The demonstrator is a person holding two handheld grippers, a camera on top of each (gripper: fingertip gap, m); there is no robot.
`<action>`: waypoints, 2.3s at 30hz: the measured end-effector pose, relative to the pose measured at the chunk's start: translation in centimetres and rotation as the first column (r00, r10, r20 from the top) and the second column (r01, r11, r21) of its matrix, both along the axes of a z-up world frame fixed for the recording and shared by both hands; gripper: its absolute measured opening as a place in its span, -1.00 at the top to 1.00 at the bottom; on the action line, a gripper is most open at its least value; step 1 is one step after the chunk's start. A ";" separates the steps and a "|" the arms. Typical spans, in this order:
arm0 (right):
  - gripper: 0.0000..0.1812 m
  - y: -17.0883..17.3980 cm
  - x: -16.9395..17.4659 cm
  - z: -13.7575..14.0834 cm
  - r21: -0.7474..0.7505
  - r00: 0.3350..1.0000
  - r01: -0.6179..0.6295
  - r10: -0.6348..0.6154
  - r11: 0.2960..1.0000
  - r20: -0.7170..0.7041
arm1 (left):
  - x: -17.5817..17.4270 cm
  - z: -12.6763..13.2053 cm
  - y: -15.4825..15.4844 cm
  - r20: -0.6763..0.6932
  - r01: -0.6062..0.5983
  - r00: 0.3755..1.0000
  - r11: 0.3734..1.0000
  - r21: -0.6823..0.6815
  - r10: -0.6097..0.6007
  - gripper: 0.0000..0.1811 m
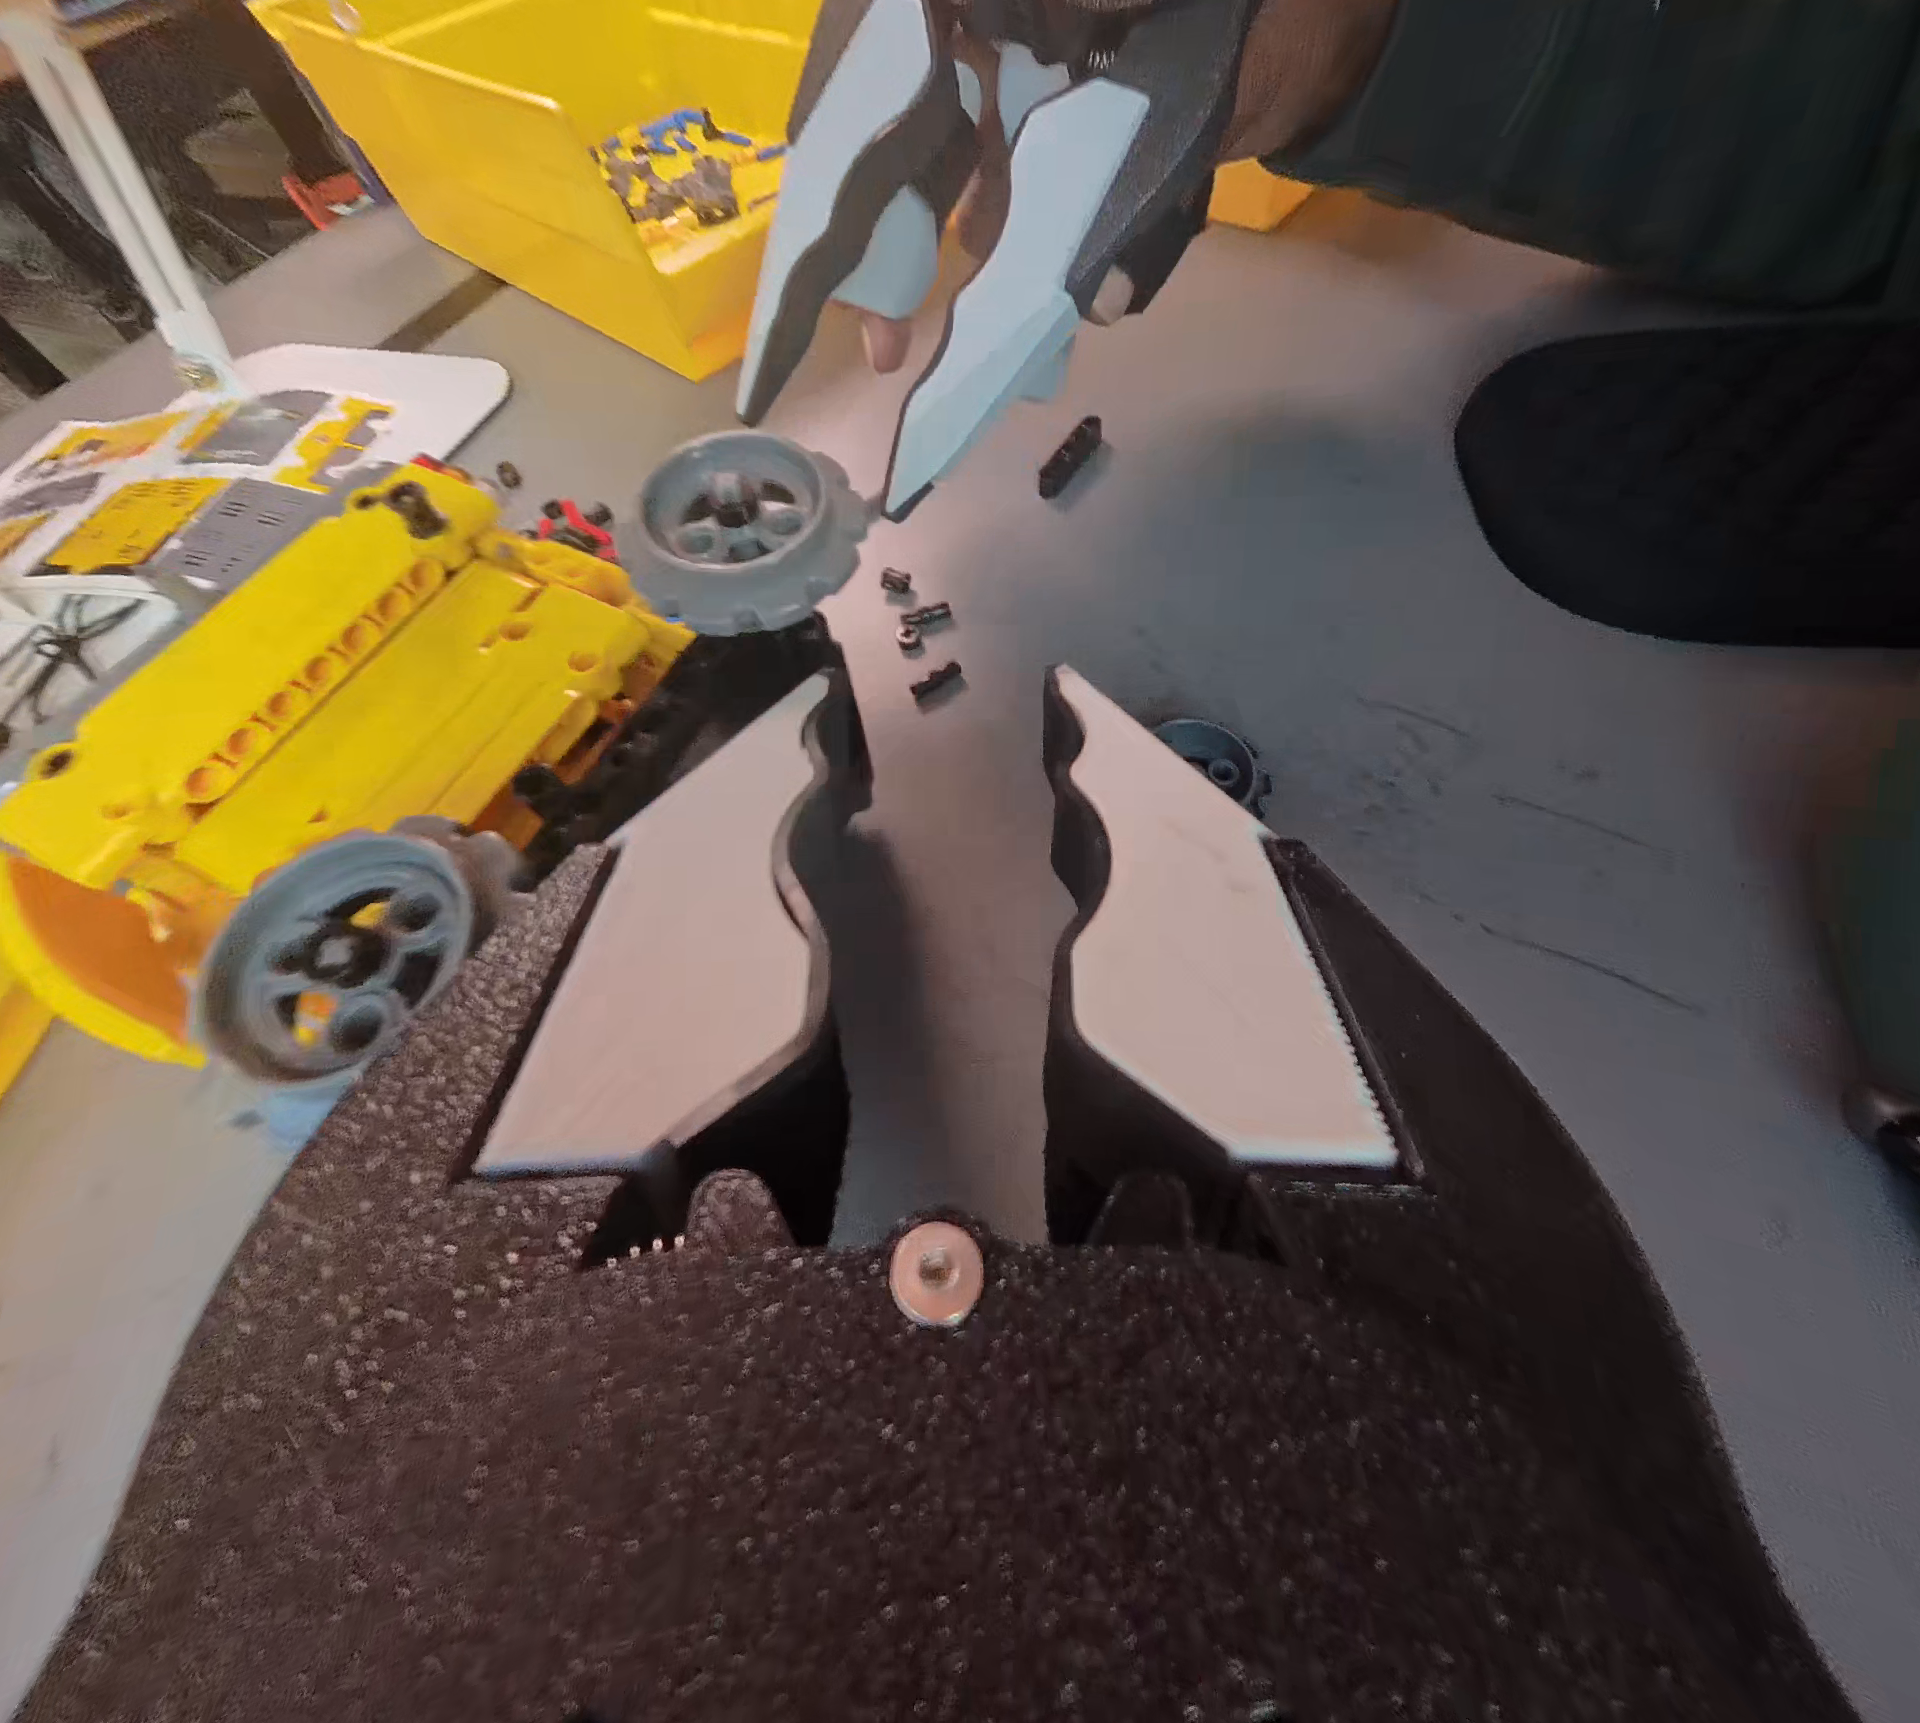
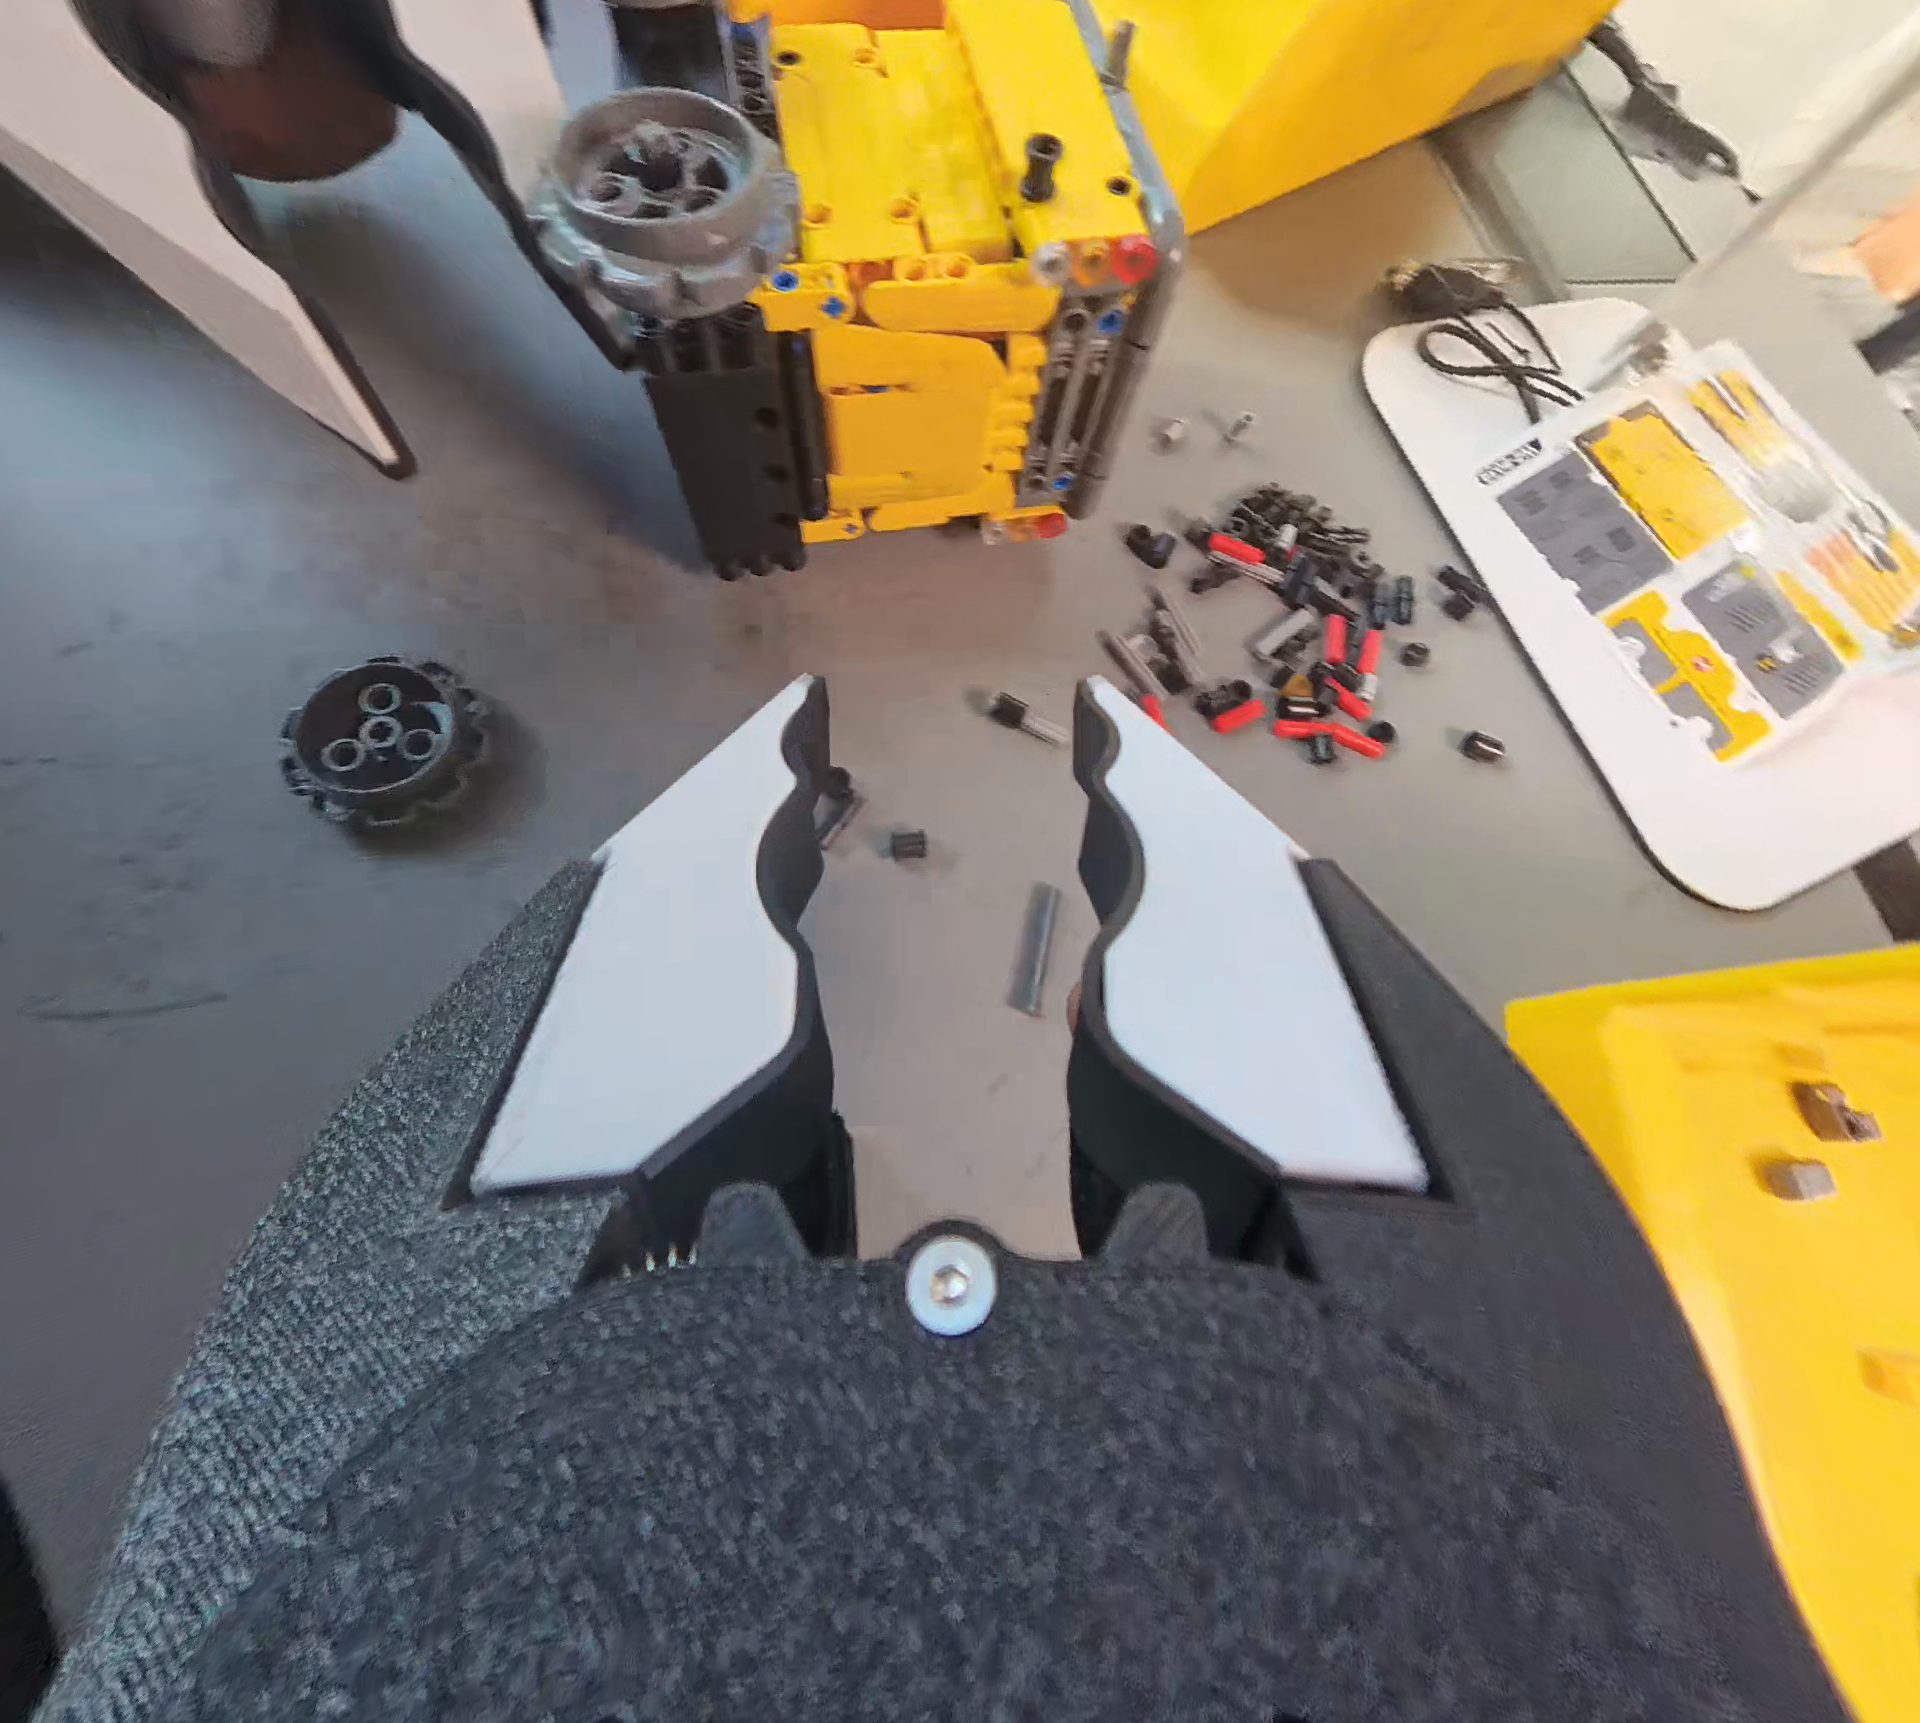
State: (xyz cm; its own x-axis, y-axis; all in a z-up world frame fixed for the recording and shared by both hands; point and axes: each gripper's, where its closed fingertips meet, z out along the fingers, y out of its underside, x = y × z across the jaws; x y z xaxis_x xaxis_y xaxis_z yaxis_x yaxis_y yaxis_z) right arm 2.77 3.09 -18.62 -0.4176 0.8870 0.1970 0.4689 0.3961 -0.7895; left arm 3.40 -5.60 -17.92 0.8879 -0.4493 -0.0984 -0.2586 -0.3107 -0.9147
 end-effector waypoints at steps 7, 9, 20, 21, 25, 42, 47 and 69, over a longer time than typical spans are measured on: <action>0.65 5.1 1.7 -3.1 0.054 0.968 0.161 -0.168 0.985 0.184 | -2.6 3.1 0.1 -0.035 -0.118 0.991 0.977 0.179 0.126 0.61; 0.72 5.2 2.4 -4.1 0.034 0.958 0.151 -0.155 0.988 0.239 | -2.7 3.6 0.0 -0.059 -0.119 0.989 0.969 0.216 0.134 0.66; 0.95 4.7 3.0 -5.5 0.000 0.949 0.112 -0.107 0.994 0.296 | -3.7 5.6 -1.1 -0.270 -0.072 0.948 0.939 0.338 0.169 0.69; 0.96 4.6 3.0 -5.5 0.005 0.950 0.109 -0.105 0.994 0.294 | -4.2 5.7 -1.2 -0.294 -0.078 0.937 0.935 0.345 0.187 0.63; 0.96 4.1 3.4 -5.5 0.014 0.951 0.082 -0.083 0.997 0.299 | -7.2 4.9 -1.3 -0.369 -0.149 0.892 0.940 0.307 0.262 0.40; 0.96 2.9 5.6 -5.4 0.073 0.971 0.077 -0.091 0.994 0.220 | -9.4 1.1 0.2 -0.162 -0.342 0.922 0.935 0.091 0.353 0.30; 0.91 3.1 5.3 -5.3 0.048 0.980 0.085 -0.092 0.995 0.178 | -9.8 1.1 0.9 -0.170 -0.387 0.899 0.914 0.125 0.404 0.34; 0.72 5.8 3.0 -0.4 -0.105 0.957 0.227 -0.242 0.968 -0.162 | -10.9 4.1 0.2 0.030 -0.406 0.910 0.872 0.274 0.414 0.22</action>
State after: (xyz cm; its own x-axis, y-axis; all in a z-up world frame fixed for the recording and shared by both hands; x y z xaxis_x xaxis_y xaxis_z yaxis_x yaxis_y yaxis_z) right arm 5.76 8.90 -18.99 -0.1621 0.9725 0.1675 0.3949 0.2195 -0.8921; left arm -7.50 -5.45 -13.83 0.9817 0.0013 -0.1905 -0.1885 -0.1387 -0.9722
